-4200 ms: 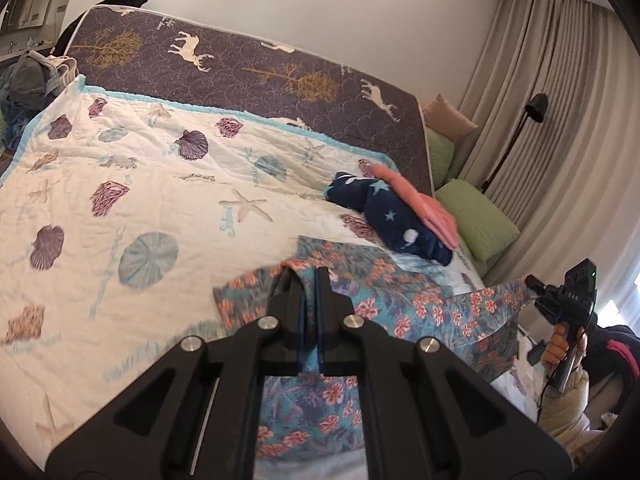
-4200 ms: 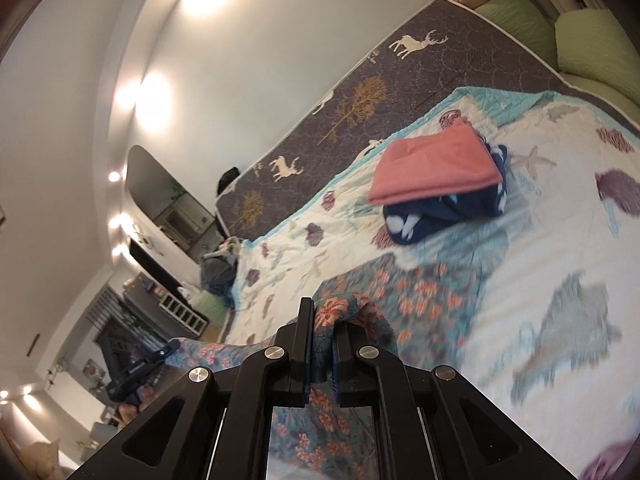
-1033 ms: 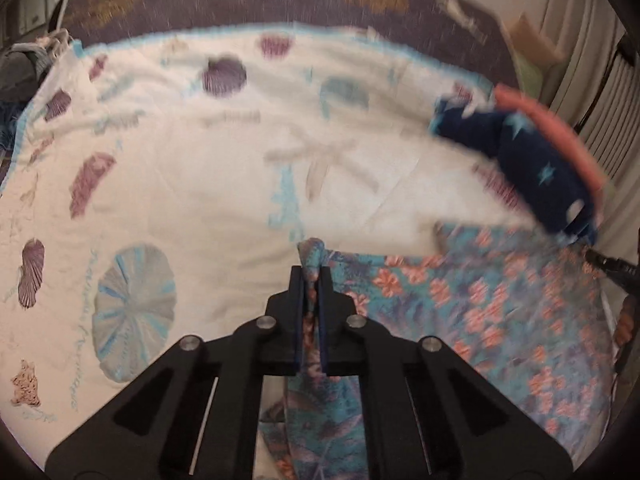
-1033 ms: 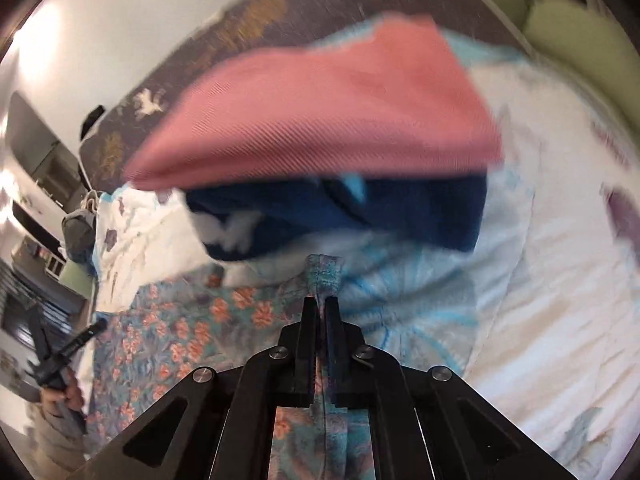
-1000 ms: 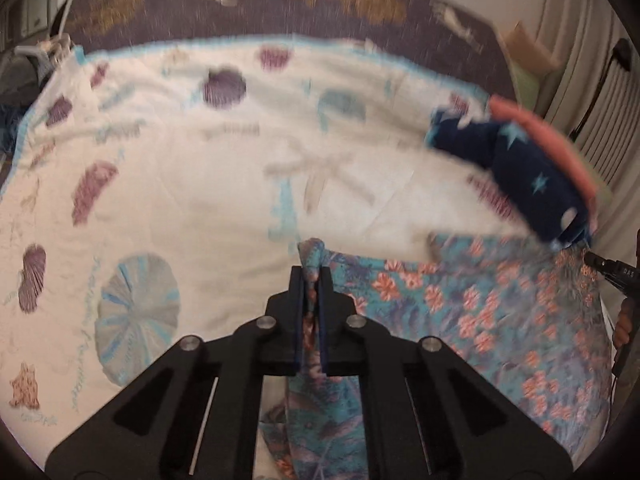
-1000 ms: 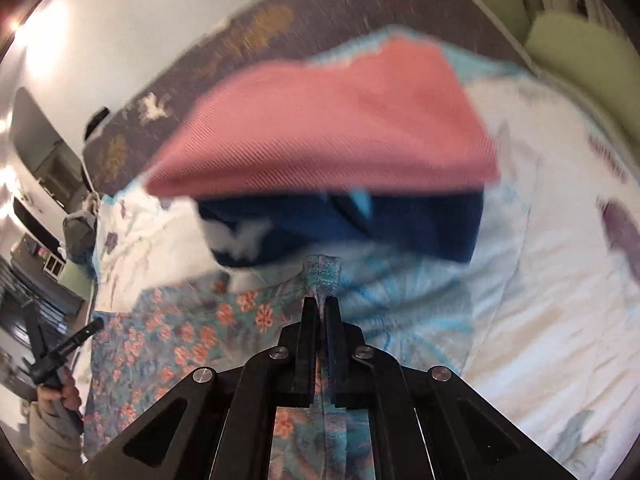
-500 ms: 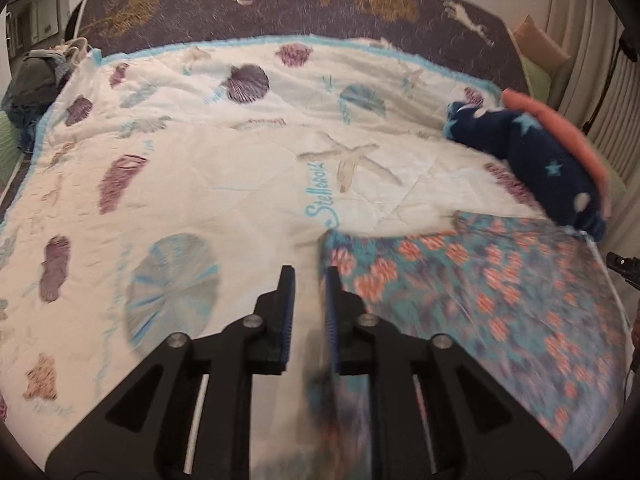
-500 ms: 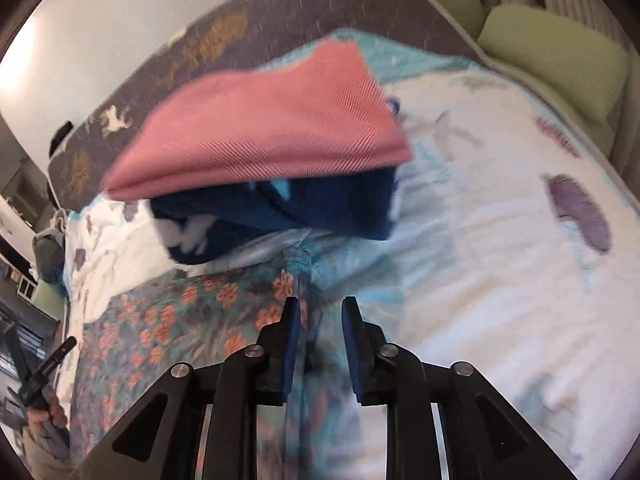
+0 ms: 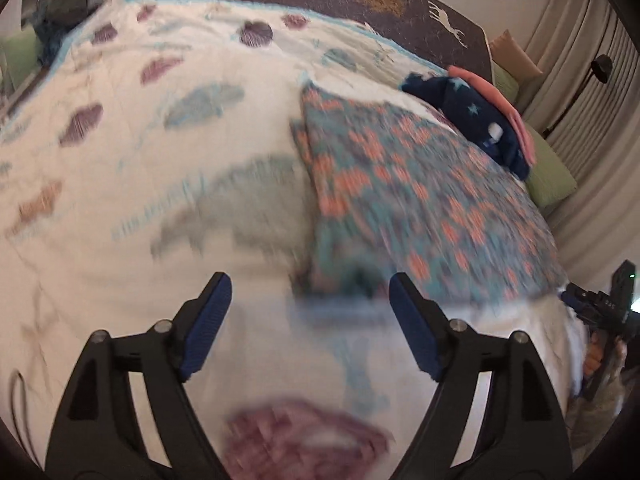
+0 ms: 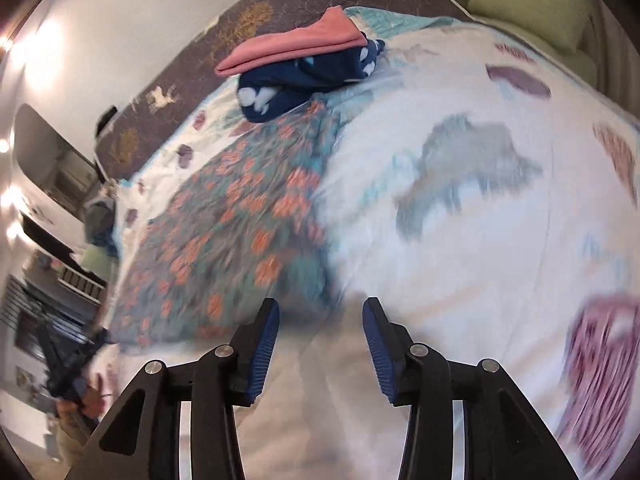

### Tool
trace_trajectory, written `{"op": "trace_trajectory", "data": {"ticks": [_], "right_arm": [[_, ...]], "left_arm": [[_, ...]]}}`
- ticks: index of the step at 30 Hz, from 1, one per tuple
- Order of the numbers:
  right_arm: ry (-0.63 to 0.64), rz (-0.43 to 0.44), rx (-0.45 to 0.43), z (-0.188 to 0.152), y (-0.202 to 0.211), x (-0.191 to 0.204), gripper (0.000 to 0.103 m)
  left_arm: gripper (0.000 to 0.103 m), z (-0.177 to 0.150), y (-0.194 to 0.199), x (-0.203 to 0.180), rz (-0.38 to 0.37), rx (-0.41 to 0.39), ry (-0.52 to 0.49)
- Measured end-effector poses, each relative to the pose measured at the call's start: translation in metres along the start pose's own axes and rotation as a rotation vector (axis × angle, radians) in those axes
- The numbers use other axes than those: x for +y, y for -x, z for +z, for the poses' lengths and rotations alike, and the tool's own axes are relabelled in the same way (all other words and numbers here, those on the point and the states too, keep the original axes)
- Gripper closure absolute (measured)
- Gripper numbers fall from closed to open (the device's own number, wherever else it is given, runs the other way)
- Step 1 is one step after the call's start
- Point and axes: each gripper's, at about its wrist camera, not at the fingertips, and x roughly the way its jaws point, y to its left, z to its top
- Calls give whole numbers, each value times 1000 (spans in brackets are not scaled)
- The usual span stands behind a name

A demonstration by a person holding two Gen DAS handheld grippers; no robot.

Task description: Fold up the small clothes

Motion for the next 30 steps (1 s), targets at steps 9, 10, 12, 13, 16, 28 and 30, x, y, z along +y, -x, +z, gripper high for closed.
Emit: {"op": "trace_trajectory", "data": {"ticks": [9, 10, 12, 13, 16, 28, 30], "right_arm": [[-167, 253, -31, -4, -23, -1, 46], [-193, 263, -38, 2, -29, -1, 45], [-226, 265, -33, 13, -45, 1, 44], [-230, 250, -29, 19, -52, 5, 44], [-233, 190, -28, 28, -61, 17, 92], [-152, 225, -90, -16, 35, 30, 93], [-180, 182, -55, -36, 38, 14, 92]], "left_arm": [[15, -6, -14, 14, -281, -13, 259], [15, -1, -19, 19, -324, -15, 303], [34, 7, -30, 24, -380, -24, 375], [55, 12, -36, 24, -391, -13, 385], [96, 15, -49, 22, -378, 39, 423], [97, -22, 51, -20, -341, 15, 154], [96, -41, 47, -18, -319, 61, 154]]}}
